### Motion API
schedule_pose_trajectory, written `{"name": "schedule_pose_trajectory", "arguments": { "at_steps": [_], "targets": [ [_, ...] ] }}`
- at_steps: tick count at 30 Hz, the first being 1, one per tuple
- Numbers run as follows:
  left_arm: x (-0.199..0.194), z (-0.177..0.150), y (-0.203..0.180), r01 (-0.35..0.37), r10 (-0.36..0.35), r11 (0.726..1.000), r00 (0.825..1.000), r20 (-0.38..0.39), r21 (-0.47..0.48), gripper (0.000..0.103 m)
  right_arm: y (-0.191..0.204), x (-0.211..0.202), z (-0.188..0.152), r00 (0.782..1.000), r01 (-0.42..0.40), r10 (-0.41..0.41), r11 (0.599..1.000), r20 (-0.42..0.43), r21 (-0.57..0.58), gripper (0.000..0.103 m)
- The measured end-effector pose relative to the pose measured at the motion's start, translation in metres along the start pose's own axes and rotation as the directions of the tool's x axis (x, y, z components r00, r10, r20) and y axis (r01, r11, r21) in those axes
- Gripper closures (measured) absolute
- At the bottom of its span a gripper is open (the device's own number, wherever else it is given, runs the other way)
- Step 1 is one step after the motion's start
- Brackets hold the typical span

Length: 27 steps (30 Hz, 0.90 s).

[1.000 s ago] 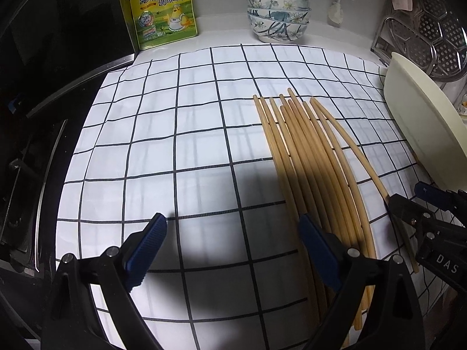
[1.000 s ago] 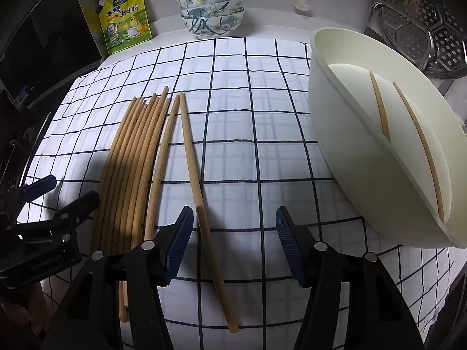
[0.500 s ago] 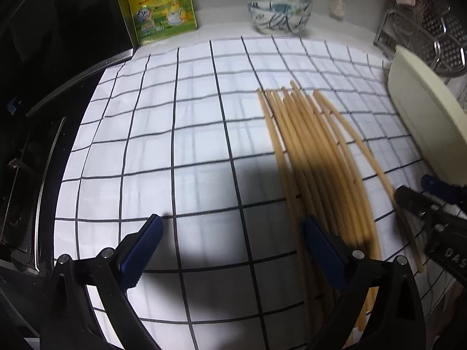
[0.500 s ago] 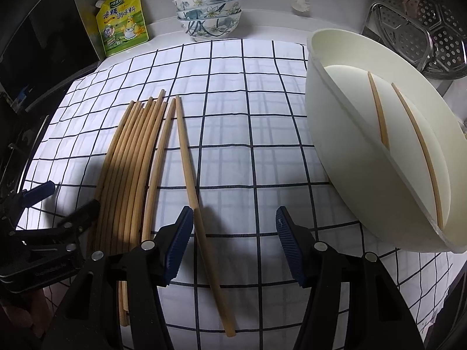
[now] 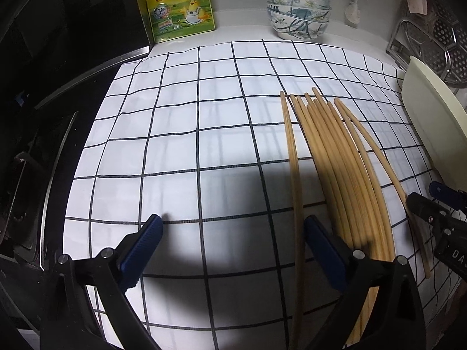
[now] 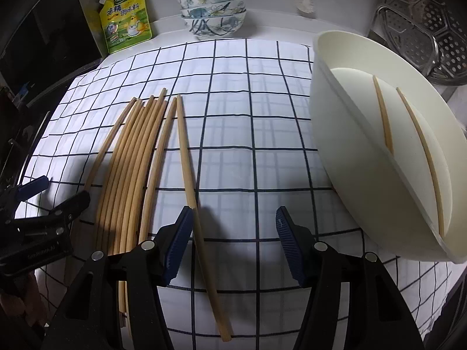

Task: Organize utensils
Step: 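Lower the right tool and grasp another wooden chopstick, then carry the chopstick into the cream basin and release it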

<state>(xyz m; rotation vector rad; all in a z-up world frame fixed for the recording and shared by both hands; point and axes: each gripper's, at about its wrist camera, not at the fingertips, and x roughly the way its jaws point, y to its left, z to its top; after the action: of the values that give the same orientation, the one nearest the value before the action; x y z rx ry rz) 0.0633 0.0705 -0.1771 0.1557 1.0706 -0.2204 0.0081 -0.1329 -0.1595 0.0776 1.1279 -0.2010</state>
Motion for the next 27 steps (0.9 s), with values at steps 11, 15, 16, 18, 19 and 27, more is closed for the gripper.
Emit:
{"name": "schedule_pose_trajectory", "arguments": {
  "at_steps": [11, 15, 16, 18, 19, 27],
  "targets": [
    [0.004, 0.010, -0.018, 0.028, -0.029, 1.000, 0.999, 0.040, 0.014, 0.022, 0.011, 0.008, 0.003, 1.000, -0.009, 0.011, 0.997, 0.015, -0.081, 0.052],
    [-0.002, 0.010, -0.027, 0.054, -0.057, 0.997, 0.997, 0.053, 0.050, 0.052, 0.017, 0.007, 0.002, 0.999, -0.039, 0.041, 0.992, 0.021, -0.116, 0.073],
    [-0.003, 0.011, -0.029, 0.062, -0.065, 0.996, 0.997, 0.049, 0.060, 0.064, 0.018, 0.007, 0.003, 0.999, -0.045, 0.047, 0.992, 0.019, -0.121, 0.077],
    [-0.004, 0.013, -0.032, 0.087, -0.089, 0.994, 0.995, 0.033, 0.073, 0.090, 0.017, 0.007, 0.005, 0.998, -0.056, 0.058, 0.991, 0.009, -0.120, 0.096],
    [-0.004, 0.014, -0.032, 0.096, -0.098, 0.993, 0.995, 0.023, 0.069, 0.096, 0.016, 0.007, 0.006, 0.998, -0.063, 0.064, 0.991, 0.002, -0.117, 0.096],
    [-0.013, 0.018, -0.023, 0.119, -0.119, 0.993, 0.993, -0.012, 0.022, 0.096, 0.006, -0.007, 0.013, 0.991, -0.134, 0.135, 0.990, 0.014, -0.049, 0.097]
  ]
}}
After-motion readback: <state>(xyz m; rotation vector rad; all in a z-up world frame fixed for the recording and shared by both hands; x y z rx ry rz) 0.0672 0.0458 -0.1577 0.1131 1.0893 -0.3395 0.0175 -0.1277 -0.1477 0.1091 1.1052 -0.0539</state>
